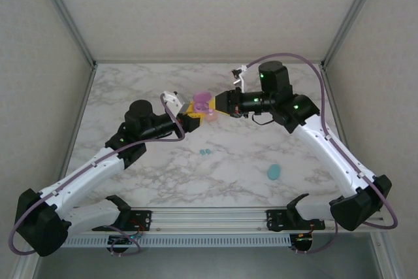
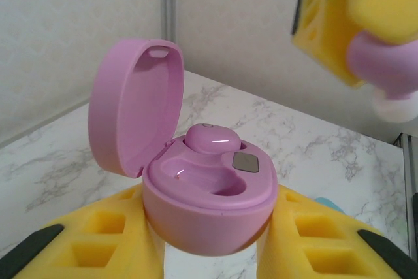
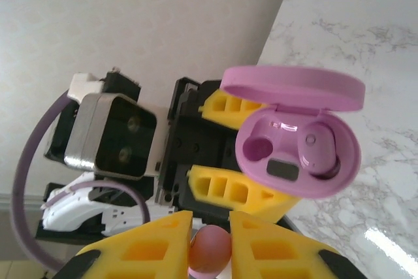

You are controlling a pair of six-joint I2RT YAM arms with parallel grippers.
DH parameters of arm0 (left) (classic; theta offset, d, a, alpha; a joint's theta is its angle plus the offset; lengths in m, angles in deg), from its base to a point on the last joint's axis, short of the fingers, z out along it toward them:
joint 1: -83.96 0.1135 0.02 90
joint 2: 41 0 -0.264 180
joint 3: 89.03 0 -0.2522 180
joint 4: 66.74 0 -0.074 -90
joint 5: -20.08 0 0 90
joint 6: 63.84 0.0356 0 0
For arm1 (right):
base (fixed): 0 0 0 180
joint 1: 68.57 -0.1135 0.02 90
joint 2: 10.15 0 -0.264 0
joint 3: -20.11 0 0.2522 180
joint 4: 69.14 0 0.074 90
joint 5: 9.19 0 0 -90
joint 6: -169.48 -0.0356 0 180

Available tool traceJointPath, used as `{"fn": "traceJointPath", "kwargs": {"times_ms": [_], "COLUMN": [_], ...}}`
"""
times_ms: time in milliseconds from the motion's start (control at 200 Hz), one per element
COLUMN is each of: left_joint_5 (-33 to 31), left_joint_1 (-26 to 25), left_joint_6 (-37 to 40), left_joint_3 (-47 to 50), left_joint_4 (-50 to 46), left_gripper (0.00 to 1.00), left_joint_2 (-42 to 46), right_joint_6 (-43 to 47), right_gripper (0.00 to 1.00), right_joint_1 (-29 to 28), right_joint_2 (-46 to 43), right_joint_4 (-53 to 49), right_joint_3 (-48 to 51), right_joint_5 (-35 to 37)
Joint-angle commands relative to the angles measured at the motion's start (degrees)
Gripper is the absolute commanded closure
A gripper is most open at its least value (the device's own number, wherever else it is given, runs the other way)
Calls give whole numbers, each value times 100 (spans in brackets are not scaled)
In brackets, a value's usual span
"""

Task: Insert wireless bluetooth earbuds into charging case

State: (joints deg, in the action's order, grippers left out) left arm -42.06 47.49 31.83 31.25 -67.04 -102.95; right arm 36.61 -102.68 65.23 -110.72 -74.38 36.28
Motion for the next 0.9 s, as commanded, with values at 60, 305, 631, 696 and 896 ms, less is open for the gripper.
{"fn": "traceJointPath", "kwargs": {"times_ms": [60,305,631,696,896], "left_joint_5": [185,238,216,212,173], "left_joint_1": [-97,-128,-154,-151,-150], "left_joint_6": [92,79,14,-1,-82], "left_joint_3": [-63,-113,-151,-151,-154], "left_joint_4": [274,297,316,331,375], "left_gripper": [65,66,65,65,65], "left_joint_2": [-54,-87,-66,-64,-41], "right_joint_6": [161,75,-78,-143,-29], "right_gripper": [80,80,80,80,80], "right_joint_1": [-196,-296,-356,-364,-383], "right_joint_2": [237,429,513,529,584], "right_joint_4": [126,338,542,645,456], "right_joint_3": [-339,-384,-261,-208,-224], "right_joint_5": [423,614,797,797,905]}}
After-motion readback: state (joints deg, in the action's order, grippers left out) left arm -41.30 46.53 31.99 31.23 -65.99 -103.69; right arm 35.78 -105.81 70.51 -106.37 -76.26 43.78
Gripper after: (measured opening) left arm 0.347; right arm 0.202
